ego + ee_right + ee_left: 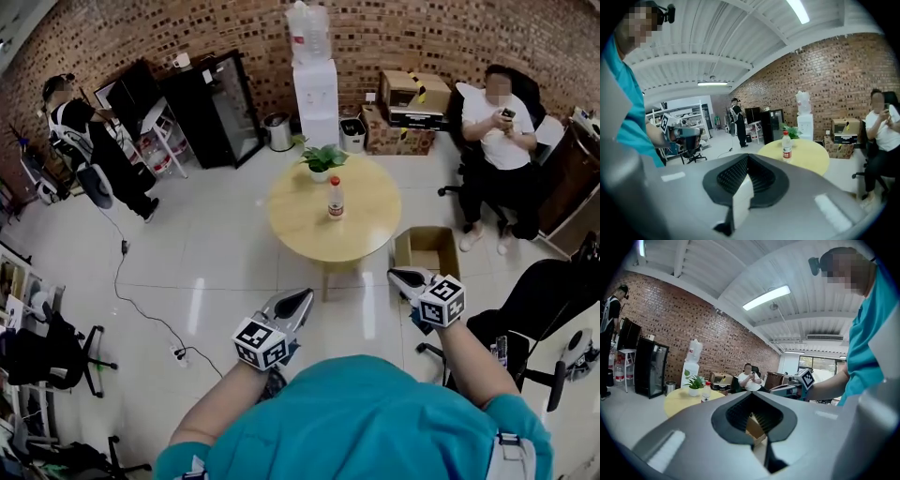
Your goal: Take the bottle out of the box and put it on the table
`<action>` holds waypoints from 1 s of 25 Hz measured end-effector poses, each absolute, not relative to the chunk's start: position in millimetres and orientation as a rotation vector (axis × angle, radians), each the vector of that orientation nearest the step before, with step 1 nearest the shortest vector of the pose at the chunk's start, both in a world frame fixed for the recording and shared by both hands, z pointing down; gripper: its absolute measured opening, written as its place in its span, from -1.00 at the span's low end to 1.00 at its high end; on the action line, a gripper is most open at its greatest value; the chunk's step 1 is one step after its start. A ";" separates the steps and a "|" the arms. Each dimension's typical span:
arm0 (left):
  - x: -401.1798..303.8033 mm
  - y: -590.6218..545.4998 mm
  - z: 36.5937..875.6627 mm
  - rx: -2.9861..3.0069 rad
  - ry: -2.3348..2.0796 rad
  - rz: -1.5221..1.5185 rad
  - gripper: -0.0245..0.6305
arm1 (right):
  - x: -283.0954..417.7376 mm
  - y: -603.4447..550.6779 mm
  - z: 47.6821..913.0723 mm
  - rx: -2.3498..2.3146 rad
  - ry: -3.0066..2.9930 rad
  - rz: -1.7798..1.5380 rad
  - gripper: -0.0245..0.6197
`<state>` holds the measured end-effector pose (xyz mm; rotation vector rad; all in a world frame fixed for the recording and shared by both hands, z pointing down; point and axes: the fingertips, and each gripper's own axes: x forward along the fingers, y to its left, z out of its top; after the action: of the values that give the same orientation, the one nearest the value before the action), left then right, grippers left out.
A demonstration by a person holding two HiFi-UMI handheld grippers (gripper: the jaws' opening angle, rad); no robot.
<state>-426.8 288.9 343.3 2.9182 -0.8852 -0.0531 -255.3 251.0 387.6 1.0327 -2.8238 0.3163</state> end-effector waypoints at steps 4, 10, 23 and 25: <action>-415.4 339.0 346.1 2.920 -0.887 -0.060 -0.93 | -239.9 301.2 382.8 1.043 -2.832 0.293 -0.92; -378.5 416.8 346.2 2.904 -0.959 -0.074 -0.93 | -204.3 379.0 379.4 0.991 -2.861 0.269 -0.92; -295.3 553.3 365.8 2.871 -1.018 -0.054 -0.93 | -124.0 526.4 418.5 0.900 -2.938 0.331 -0.92; -304.1 570.5 370.5 2.865 -1.031 -0.081 -0.93 | -130.3 546.8 428.1 0.891 -2.935 0.297 -0.92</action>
<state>-304.1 570.5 370.5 2.8653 -1.0312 -0.0807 -130.3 546.8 428.1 0.8910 -2.9347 0.2969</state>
